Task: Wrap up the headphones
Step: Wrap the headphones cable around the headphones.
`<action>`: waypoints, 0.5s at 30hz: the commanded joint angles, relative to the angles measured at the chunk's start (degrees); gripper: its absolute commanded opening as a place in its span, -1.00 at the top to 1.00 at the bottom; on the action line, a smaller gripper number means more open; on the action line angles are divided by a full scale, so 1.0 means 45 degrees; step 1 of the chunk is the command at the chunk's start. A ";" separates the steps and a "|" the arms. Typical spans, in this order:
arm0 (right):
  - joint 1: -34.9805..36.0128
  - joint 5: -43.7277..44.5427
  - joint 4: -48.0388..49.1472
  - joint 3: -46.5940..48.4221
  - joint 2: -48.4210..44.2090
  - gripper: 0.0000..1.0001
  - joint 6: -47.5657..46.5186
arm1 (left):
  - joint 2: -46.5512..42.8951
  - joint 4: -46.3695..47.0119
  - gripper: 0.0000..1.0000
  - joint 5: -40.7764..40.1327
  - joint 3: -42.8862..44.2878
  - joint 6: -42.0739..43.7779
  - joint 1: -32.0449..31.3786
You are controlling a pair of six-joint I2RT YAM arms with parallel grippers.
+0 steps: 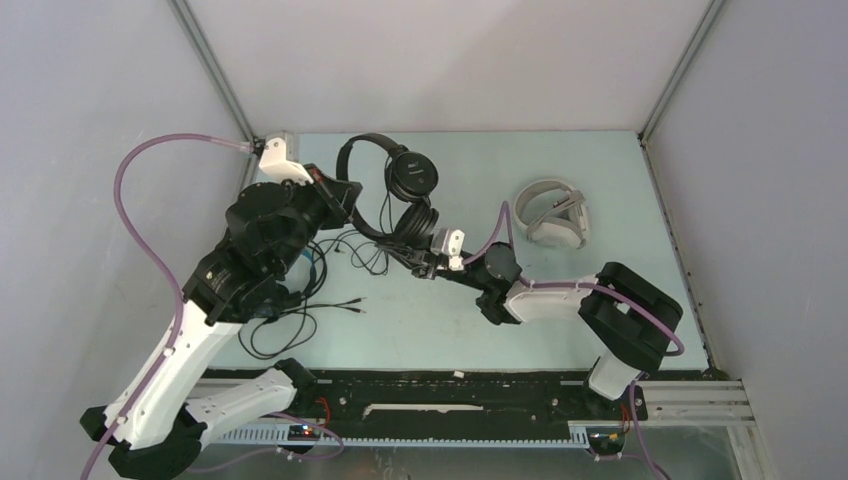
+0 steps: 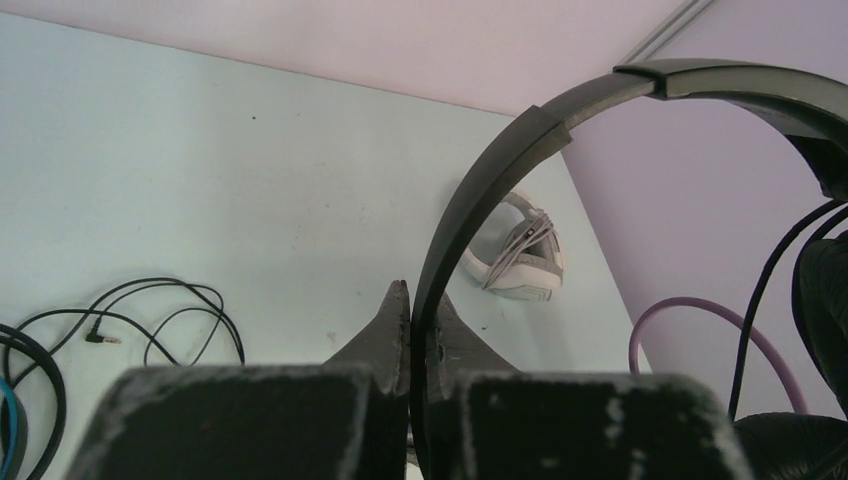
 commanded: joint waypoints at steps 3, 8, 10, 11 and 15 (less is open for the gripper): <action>-0.0303 -0.0250 0.0766 -0.1082 -0.0697 1.00 0.1129 | -0.0192 0.0519 1.00 -0.1201 0.0592 0.0798 -0.0041; -0.0337 -0.0282 -0.0311 -0.2320 -0.1831 1.00 0.1038 | 0.0113 0.0500 1.00 -0.2280 0.0791 0.1444 0.0149; -0.0261 -0.0308 -0.0953 -0.2547 -0.2332 1.00 0.0929 | 0.0207 0.0476 1.00 -0.2379 0.0892 0.1504 0.0220; -0.0232 -0.0230 -0.1236 -0.2656 -0.2547 1.00 0.0836 | 0.0244 0.0502 1.00 -0.2353 0.0930 0.1500 0.0269; -0.0140 0.0329 -0.1870 -0.2992 -0.3110 1.00 0.0589 | 0.0329 0.0549 1.00 -0.2388 0.0982 0.1518 0.0330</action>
